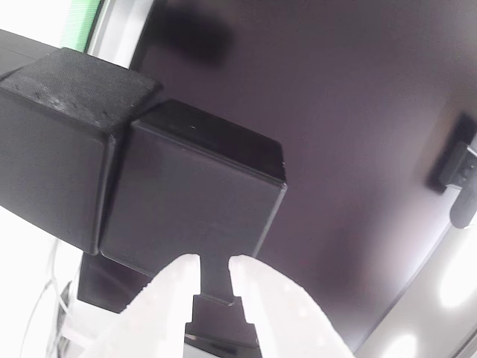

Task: Stack 3 Blocks on the chosen place.

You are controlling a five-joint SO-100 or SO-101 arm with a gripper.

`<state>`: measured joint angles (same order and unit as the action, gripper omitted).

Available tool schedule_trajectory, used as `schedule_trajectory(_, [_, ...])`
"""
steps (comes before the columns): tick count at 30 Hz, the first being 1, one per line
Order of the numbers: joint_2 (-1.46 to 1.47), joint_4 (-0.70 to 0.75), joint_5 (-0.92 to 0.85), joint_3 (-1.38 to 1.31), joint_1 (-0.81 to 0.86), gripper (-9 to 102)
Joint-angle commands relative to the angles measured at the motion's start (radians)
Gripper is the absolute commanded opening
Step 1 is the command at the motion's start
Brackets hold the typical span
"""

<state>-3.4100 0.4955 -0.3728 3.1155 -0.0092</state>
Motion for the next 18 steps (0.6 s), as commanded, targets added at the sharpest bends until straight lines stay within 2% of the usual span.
schedule_trajectory(1, [-0.025,0.049,0.072,0.034,0.009,0])
schedule_trajectory(15, [-0.025,0.261,0.351,0.032,0.018,0])
schedule_trajectory(18, [-0.025,0.298,0.356,0.032,0.018,0])
